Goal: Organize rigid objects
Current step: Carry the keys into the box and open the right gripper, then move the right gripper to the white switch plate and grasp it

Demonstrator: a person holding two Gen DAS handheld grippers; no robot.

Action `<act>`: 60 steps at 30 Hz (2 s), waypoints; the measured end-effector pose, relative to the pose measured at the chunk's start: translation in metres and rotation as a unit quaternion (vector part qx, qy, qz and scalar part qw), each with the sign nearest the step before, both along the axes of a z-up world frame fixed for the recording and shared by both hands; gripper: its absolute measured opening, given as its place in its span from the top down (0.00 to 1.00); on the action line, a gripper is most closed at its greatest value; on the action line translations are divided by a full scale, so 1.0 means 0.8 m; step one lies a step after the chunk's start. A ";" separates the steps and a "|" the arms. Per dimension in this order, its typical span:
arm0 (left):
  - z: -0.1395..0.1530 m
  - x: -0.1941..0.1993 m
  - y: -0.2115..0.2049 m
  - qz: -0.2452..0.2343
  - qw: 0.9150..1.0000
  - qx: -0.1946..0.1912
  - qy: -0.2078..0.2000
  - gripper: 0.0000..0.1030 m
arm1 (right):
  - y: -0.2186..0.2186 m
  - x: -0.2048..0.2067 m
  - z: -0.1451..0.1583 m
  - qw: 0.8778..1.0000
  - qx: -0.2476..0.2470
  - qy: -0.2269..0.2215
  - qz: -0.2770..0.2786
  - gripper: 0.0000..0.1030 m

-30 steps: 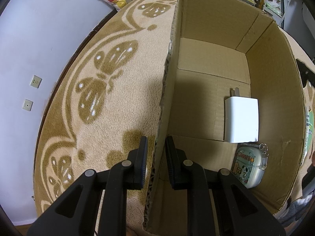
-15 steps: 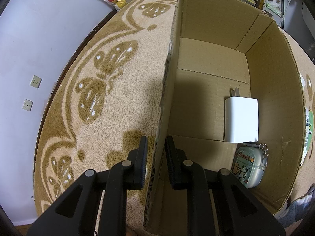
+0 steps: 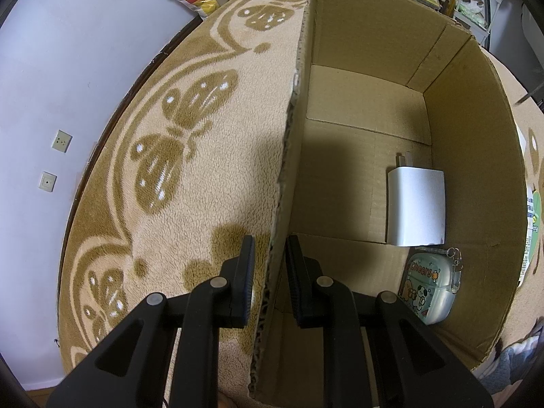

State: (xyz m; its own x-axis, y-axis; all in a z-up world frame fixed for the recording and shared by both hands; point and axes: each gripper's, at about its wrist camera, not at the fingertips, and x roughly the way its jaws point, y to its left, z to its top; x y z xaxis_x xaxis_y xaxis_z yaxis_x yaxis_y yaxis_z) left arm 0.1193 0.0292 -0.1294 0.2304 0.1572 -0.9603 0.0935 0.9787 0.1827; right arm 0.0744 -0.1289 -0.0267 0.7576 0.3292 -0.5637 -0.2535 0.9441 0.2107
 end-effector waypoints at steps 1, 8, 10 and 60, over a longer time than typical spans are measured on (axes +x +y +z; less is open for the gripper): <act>0.000 0.000 0.000 0.000 1.000 0.000 0.000 0.82 | 0.001 0.001 -0.005 1.000 0.000 0.006 0.002 0.71; 0.000 0.000 0.000 0.000 1.000 -0.001 0.000 0.82 | 0.006 0.012 -0.038 0.999 -0.014 0.045 0.003 0.71; 0.000 0.001 0.000 0.000 1.000 -0.001 0.000 0.82 | 0.008 0.016 -0.042 0.998 -0.022 0.054 -0.001 0.71; -0.001 0.000 -0.002 0.000 1.000 0.000 0.001 0.82 | -0.201 0.093 -0.139 0.968 -0.063 0.150 -0.191 0.07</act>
